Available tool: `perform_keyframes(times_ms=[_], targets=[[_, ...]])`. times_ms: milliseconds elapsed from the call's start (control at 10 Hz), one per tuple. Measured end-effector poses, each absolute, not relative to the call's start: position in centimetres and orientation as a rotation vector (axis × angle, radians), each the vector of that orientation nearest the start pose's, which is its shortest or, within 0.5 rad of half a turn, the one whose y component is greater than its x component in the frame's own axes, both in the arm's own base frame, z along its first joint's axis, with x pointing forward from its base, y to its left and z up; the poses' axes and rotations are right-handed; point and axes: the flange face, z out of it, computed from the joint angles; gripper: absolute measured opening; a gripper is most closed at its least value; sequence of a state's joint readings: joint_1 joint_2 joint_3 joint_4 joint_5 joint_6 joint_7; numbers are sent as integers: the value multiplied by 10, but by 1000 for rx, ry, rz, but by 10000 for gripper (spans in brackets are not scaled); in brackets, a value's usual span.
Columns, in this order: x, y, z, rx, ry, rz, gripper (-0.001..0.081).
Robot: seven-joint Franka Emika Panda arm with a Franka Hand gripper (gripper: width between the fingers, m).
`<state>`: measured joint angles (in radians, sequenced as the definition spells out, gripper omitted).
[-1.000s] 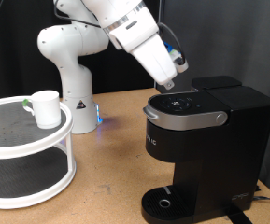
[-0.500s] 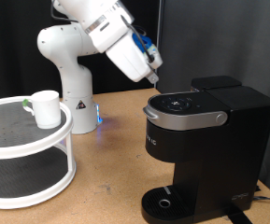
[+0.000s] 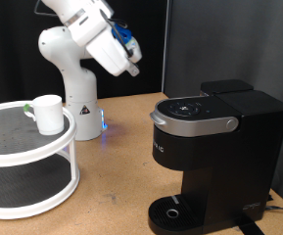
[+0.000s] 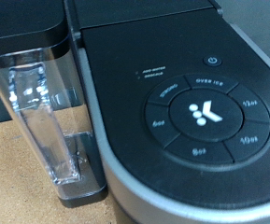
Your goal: Make a cup of coffee with the keurig machine
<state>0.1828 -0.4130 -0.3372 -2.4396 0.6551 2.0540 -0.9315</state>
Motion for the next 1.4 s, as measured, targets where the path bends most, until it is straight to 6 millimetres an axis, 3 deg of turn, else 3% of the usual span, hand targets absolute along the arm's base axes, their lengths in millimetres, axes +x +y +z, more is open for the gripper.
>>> perform_keyframes(times_ms=[800, 1100, 1400], targets=[[342, -77, 477, -2403, -566, -564, 0], [341, -79, 473, -2401, -572, -555, 0], [315, -105, 469, -2408, -601, -464, 0]])
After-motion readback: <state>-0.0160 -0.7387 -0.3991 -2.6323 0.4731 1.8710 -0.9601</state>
